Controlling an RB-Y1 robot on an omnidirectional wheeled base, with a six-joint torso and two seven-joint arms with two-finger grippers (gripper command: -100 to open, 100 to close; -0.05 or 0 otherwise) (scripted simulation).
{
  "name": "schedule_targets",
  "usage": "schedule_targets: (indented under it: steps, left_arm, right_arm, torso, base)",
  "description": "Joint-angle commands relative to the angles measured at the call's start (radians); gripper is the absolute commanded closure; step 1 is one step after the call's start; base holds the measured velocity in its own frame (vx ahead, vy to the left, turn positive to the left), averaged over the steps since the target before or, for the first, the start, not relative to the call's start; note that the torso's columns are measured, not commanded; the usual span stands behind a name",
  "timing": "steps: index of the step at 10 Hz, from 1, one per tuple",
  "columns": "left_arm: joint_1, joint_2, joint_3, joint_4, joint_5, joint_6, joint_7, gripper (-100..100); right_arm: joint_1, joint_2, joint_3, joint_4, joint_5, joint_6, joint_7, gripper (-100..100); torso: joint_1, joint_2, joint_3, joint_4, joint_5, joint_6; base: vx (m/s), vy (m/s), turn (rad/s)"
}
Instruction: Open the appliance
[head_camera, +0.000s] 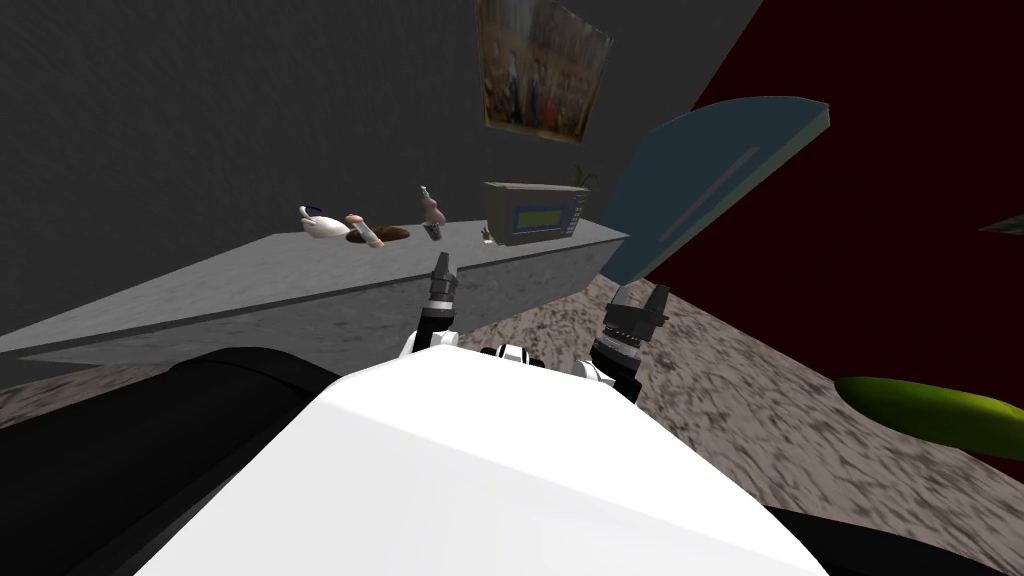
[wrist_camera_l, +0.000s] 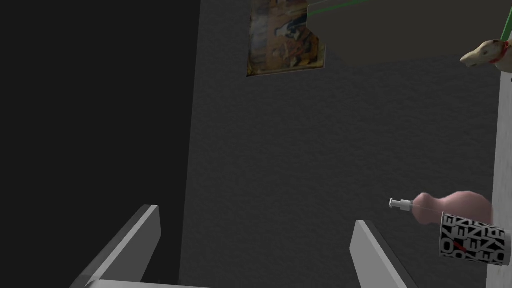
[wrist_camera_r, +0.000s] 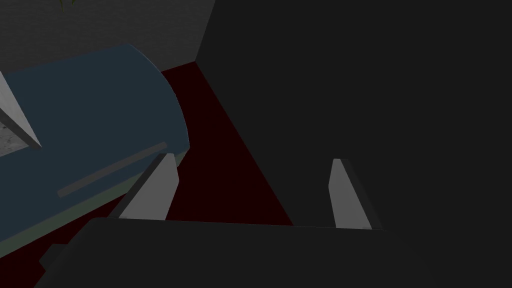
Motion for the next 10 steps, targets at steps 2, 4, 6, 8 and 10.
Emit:
schedule_targets:
  steps: [2,4,6,8,10]
  left_arm:
    - [-0.036,0.092,-0.005,0.024,-0.004,0.025,-0.008,-100]
    - [-0.065,0.127,-0.011,0.045,-0.007,0.046,-0.015,-100]
    - [-0.117,0.158,-0.023,0.084,-0.013,0.084,-0.027,-100]
    - [-0.155,0.169,-0.032,0.113,-0.017,0.113,-0.036,-100]
    - [-0.196,0.174,-0.042,0.144,-0.021,0.143,-0.046,-100]
  right_arm:
    - [0.0,0.0,0.0,0.0,0.0,0.0,0.0,0]
    - [0.0,0.0,0.0,0.0,0.0,0.0,0.0,0]
    - [0.0,0.0,0.0,0.0,0.0,0.0,0.0,0]
    - [0.0,0.0,0.0,0.0,0.0,0.0,0.0,0]
    - [0.0,0.0,0.0,0.0,0.0,0.0,0.0,0]
  torso:
    - [-0.001,0.01,-0.025,0.012,0.0,0.0]
    - [-0.001,0.013,-0.025,0.014,0.0,0.0]
    - [-0.003,0.011,-0.026,0.013,-0.001,0.0]
    - [-0.001,0.013,-0.025,0.014,-0.001,0.0]
    - [0.003,0.016,-0.023,0.015,0.001,0.0]
  base:
    - [0.073,-0.06,0.03]
    - [0.081,-0.085,0.047]
    - [0.147,-0.167,0.086]
    - [0.137,-0.17,0.06]
    - [0.105,-0.136,0.057]
